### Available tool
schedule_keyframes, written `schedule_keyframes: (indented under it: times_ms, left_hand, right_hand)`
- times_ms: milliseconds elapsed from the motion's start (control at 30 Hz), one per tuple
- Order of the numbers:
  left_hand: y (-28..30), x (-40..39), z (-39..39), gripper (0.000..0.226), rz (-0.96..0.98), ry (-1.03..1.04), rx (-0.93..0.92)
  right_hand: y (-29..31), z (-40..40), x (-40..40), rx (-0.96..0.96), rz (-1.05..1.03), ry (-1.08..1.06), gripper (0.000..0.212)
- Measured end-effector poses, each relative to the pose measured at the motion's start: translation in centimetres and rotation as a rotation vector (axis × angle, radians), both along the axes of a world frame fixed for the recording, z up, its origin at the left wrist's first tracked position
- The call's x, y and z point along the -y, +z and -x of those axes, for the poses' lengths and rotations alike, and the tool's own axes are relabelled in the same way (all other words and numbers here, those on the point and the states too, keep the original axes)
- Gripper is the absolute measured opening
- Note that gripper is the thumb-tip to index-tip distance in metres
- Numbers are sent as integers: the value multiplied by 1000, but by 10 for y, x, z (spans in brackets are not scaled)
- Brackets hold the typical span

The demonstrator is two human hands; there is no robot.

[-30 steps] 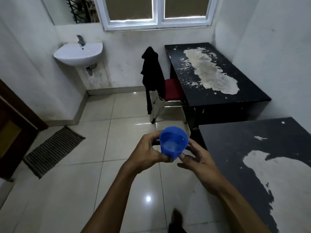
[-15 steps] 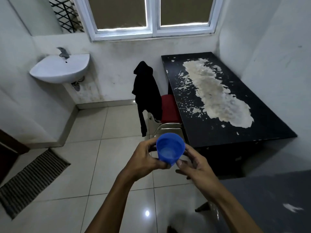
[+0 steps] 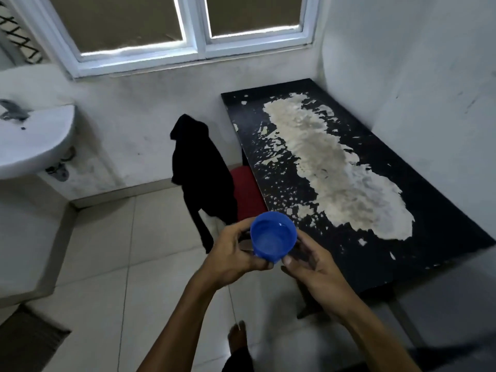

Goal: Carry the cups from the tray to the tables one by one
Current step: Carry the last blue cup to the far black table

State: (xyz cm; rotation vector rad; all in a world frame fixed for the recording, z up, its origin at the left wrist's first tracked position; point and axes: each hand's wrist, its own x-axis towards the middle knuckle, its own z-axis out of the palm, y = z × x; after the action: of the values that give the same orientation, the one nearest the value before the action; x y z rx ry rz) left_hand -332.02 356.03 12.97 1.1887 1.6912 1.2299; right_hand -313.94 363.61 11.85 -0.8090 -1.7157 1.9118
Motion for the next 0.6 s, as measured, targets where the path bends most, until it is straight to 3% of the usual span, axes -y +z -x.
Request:
schedule_keyframes:
  times_ms: [300, 600]
  left_hand:
    - [2, -144, 94, 74, -13, -231, -34]
    - [-19, -268, 122, 73, 13, -365, 29]
  right_hand:
    - [0, 82, -97, 14, 31, -254, 55]
    - [-16, 105, -197, 85, 14, -361, 56]
